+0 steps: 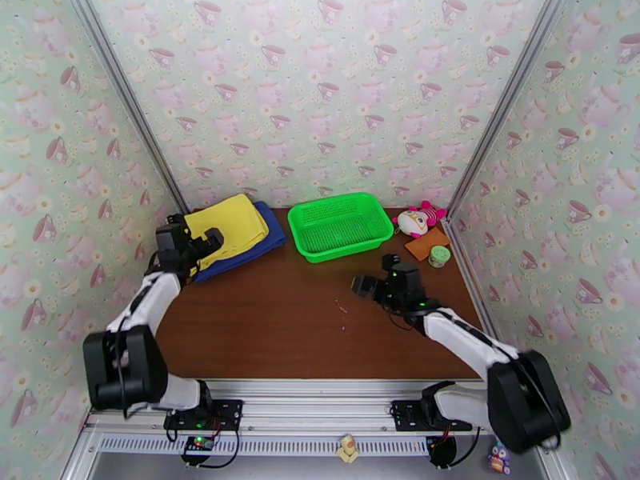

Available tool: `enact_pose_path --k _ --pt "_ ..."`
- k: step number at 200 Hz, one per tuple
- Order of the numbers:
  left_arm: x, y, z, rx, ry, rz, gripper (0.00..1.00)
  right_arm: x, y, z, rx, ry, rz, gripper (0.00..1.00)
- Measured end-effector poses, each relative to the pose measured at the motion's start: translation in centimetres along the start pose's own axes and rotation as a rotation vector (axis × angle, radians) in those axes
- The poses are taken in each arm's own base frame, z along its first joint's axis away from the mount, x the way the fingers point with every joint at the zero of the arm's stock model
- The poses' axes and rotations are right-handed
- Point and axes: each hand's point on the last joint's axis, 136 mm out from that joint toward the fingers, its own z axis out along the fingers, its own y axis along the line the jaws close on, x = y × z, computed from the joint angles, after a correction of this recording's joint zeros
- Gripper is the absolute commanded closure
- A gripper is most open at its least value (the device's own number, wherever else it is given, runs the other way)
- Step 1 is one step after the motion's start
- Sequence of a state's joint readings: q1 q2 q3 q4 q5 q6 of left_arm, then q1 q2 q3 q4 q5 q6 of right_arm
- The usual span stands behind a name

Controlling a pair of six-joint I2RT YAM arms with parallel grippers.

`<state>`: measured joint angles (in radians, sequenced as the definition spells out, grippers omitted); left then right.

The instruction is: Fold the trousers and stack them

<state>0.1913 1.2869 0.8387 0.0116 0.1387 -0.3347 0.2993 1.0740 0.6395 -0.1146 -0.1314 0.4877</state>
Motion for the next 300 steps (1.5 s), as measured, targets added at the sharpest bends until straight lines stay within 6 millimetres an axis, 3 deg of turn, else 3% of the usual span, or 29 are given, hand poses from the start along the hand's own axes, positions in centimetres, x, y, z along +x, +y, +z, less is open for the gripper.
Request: enact_pose_path --k 14,34,47,56,67,86,99,113,130,149,162,182,201,217,228,261,300 --pt "1.9 1.6 -1.7 -0.035 -0.057 0.028 0.0 -3.7 -0.2 -3.8 0.068 -0.172 -0.078 0.01" --pt "7.2 4.8 -1.7 -0.104 -0.041 0.066 0.0 -7.1 -1.8 -8.6 0.202 -0.407 -0.177 0.01" --pt "11.0 6.5 -0.9 -0.136 0.007 0.092 0.0 -7.2 -3.6 -9.8 0.285 -0.502 -0.258 0.01" --pt "13.3 7.1 -0.4 -0.147 0.058 0.1 0.0 -5.7 -5.5 -9.2 0.353 -0.511 -0.313 0.01" --pt "14.4 7.3 0.4 -0.145 0.091 0.102 0.0 -3.0 -8.3 -7.7 0.429 -0.47 -0.369 0.01" --pt "13.2 6.5 2.6 -0.121 0.099 0.113 0.0 2.1 -13.3 -5.3 0.531 -0.321 -0.414 0.01" --pt "11.0 5.1 3.6 -0.081 0.054 0.13 0.0 3.3 -14.9 -4.7 0.564 -0.272 -0.426 0.01" --pt "9.5 3.5 3.4 -0.036 -0.011 0.166 0.0 2.2 -14.4 -4.1 0.53 -0.32 -0.433 0.01" --pt "9.6 1.7 1.9 0.01 -0.067 0.216 0.0 0.8 -13.3 -3.4 0.465 -0.37 -0.435 0.01" --pt "10.5 1.5 -0.1 -0.022 -0.108 0.303 0.0 0.0 -12.1 -2.1 0.391 -0.381 -0.447 0.01" --pt "10.0 1.9 -0.7 -0.056 -0.153 0.329 0.0 -0.6 -11.6 -1.0 0.352 -0.39 -0.454 0.01" --pt "9.8 2.2 0.3 -0.056 -0.199 0.344 0.0 -0.9 -11.2 0.9 0.311 -0.384 -0.463 0.01" --pt "11.8 2.8 2.5 -0.066 -0.139 0.375 0.0 -1.4 -11.6 2.8 0.299 -0.389 -0.461 0.01" --pt "12.6 2.9 2.9 -0.065 -0.117 0.391 0.0 -0.9 -13.0 4.1 0.322 -0.361 -0.441 0.01" --pt "12.2 2.5 2.9 -0.057 -0.137 0.398 0.0 -1.1 -13.5 4.4 0.338 -0.341 -0.424 0.01" --pt "10.8 1.2 2.4 -0.031 -0.217 0.414 0.0 -4.9 -13.6 4.2 0.356 -0.416 -0.386 0.01" --pt "11.0 0.6 1.7 -0.06 -0.256 0.445 0.0 -4.6 -14.0 4.3 0.367 -0.4 -0.371 0.01"
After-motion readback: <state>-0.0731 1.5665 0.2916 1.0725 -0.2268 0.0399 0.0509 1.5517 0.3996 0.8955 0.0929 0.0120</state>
